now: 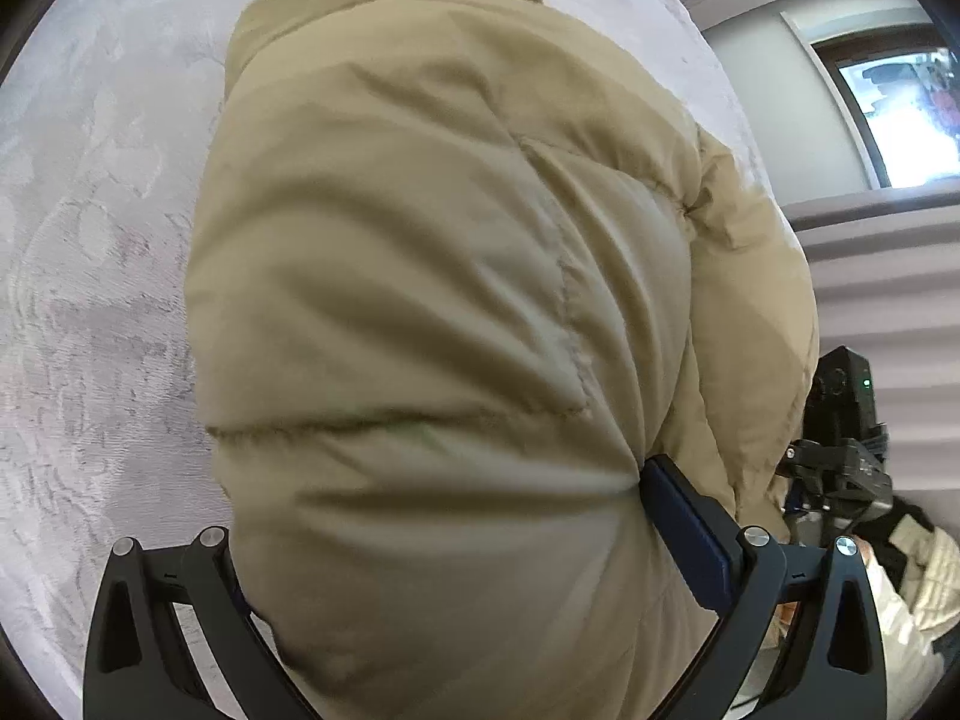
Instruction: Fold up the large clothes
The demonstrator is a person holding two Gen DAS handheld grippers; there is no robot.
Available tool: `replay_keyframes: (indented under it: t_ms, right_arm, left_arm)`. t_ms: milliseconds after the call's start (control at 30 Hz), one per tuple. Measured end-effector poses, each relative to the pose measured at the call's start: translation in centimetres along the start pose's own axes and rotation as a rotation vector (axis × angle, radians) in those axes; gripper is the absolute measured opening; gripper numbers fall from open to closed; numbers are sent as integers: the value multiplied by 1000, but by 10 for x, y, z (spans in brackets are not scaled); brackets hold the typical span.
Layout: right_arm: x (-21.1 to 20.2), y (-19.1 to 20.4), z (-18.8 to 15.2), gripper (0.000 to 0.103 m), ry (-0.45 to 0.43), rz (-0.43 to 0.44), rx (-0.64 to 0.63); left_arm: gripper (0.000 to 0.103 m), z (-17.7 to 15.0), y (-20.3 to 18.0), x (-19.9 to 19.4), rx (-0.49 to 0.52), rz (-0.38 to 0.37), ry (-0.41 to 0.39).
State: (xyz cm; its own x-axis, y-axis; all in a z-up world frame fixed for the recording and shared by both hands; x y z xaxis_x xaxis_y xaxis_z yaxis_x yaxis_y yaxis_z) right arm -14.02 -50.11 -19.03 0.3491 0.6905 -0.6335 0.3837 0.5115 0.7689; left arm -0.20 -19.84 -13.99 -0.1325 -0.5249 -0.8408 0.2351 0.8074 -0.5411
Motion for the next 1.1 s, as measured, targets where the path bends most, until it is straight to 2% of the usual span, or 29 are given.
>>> replay_keyframes:
  t_ms: [100, 167, 200, 267, 533, 767, 833, 867, 900, 1067, 1100]
  right_arm:
    - [1, 9, -4, 75, -12, 2, -6]
    - [-2, 14, -8, 64, -19, 0, -17]
    - [-3, 18, -10, 63, -24, -3, -26]
    - [-5, 26, -13, 57, -28, 1, -42]
    - [1, 72, -30, 56, -44, 26, -101]
    - [47, 127, -35, 56, -53, 36, -142]
    - [63, 143, -39, 56, -59, 38, -147]
    - [74, 152, -40, 56, -61, 39, -147]
    - [87, 160, -43, 56, -61, 43, -145]
    - [161, 211, -40, 56, -40, 77, -159]
    - [187, 225, -32, 56, -34, 82, -164]
  left_arm:
    - [89, -6, -11, -9, 40, 24, -42]
    - [81, -9, -15, -20, 69, 32, -68]
    - [78, -17, -20, -22, 78, 34, -77]
    - [77, -24, -29, -30, 95, 43, -95]
    - [77, -35, -33, -77, 159, 71, -164]
    - [77, -30, 17, -125, 153, 90, -213]
    - [77, -16, 39, -139, 156, 100, -220]
    - [77, -12, 51, -149, 158, 109, -223]
    - [77, -22, 65, -158, 159, 117, -226]
    - [77, 1, 141, -206, 128, 163, -261]
    - [77, 6, 160, -217, 115, 177, -273]
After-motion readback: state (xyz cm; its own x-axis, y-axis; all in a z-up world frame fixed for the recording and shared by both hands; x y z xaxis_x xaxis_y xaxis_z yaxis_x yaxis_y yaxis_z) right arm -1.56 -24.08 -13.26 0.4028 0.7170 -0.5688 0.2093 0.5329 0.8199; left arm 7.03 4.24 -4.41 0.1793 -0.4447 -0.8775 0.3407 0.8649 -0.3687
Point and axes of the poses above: each gripper's, at about its wrist camera, not at the fingertips, and x roughly the way its jaws point, y to its left, z to its top, the point moved 1 cm from there along x, roughly the way its jaws point, and after that the axes turned 5 degrees about -x, right-handed, at the moved point
